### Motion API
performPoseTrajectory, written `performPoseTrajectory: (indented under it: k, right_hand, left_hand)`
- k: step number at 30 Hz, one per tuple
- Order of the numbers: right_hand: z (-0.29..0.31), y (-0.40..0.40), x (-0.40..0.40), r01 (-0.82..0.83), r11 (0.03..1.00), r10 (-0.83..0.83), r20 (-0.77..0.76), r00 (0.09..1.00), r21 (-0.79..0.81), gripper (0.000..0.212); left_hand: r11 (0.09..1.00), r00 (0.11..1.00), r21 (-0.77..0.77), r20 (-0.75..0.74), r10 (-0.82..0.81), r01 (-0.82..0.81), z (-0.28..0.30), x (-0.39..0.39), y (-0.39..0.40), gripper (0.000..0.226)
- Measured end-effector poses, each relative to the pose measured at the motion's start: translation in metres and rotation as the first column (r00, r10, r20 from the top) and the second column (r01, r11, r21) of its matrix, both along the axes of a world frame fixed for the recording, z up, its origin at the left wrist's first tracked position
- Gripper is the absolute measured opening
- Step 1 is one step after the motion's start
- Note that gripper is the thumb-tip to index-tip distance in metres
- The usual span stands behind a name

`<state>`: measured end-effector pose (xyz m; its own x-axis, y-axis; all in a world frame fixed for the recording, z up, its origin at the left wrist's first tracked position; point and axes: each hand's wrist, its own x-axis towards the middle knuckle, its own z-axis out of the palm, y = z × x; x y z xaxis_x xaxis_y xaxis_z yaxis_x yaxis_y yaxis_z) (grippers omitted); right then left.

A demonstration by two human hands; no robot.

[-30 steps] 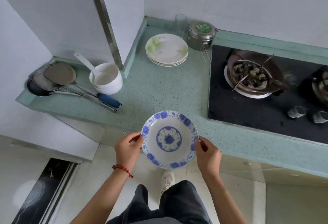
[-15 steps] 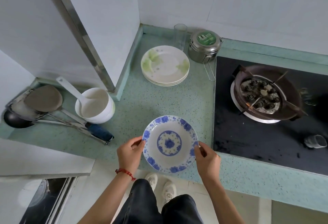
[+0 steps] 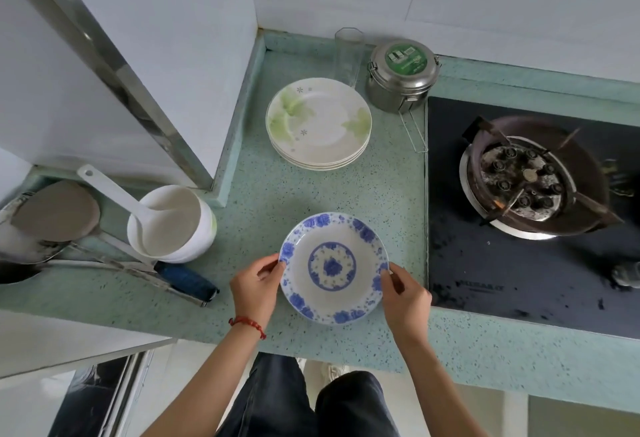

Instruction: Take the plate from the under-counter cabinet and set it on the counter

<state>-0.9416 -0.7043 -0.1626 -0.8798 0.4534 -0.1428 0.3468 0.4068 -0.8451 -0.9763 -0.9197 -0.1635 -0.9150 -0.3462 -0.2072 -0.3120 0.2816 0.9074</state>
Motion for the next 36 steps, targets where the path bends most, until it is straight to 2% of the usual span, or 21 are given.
performPoseTrajectory:
  k: [12, 16, 27, 29, 32, 36]
  right_hand:
    - [0.003, 0.004, -0.054, -0.003, 0.998, 0.005, -0.028, 1.0, 0.061, 0.013]
    - [0.004, 0.004, -0.066, 0.013, 1.0, -0.013, -0.014, 1.0, 0.029, 0.013]
    - [0.007, 0.005, -0.072, -0.017, 0.999, 0.016, 0.017, 1.0, 0.048, 0.013]
    - [0.011, 0.006, -0.071, -0.037, 0.996, 0.033, 0.046, 0.998, 0.08, 0.015]
    - [0.018, 0.007, -0.067, -0.04, 0.985, 0.03, 0.067, 0.997, 0.165, 0.03]
    - [0.024, 0.006, -0.05, -0.124, 0.943, 0.108, 0.07, 0.992, 0.308, 0.032]
  left_hand:
    - [1.0, 1.0, -0.01, -0.005, -0.019, 0.019, 0.003, -0.057, 0.006, 0.016]
    - [0.999, 1.0, -0.027, -0.007, -0.024, 0.023, 0.002, -0.071, 0.008, 0.017]
    - [0.995, 0.998, -0.092, -0.037, -0.05, 0.047, 0.007, -0.076, 0.011, 0.018]
    - [0.991, 0.996, -0.11, -0.042, -0.084, 0.078, 0.008, -0.075, 0.01, 0.019]
    - [0.969, 0.983, -0.178, -0.045, -0.18, 0.17, 0.013, -0.072, 0.004, 0.026]
    - [0.874, 0.925, -0.362, -0.072, -0.374, 0.325, 0.016, -0.062, -0.01, 0.031]
